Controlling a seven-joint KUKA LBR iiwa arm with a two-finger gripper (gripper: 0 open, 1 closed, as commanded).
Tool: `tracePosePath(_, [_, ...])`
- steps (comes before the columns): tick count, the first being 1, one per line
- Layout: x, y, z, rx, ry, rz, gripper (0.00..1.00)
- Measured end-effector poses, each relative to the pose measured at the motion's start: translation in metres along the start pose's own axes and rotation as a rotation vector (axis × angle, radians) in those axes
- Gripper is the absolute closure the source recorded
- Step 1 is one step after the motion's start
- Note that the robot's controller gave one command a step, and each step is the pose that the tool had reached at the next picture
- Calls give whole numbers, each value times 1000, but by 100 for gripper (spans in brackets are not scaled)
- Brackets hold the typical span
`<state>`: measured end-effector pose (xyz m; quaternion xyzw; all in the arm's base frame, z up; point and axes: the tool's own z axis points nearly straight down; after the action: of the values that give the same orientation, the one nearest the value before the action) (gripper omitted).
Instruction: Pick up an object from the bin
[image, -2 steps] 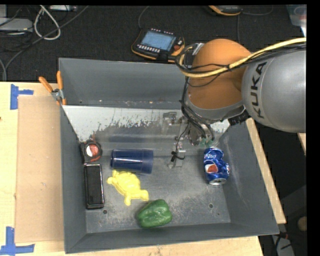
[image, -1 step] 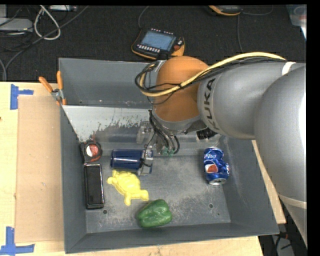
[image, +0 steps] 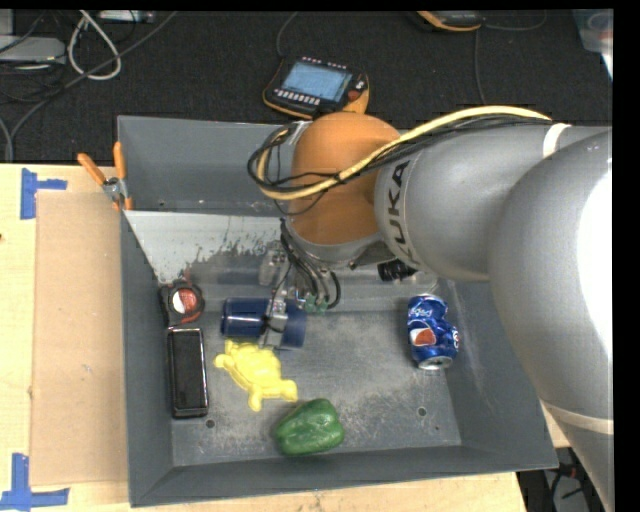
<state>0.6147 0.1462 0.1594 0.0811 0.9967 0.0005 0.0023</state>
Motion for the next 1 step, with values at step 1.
tracePosePath(1, [-7,-11,12,1,8,81,0])
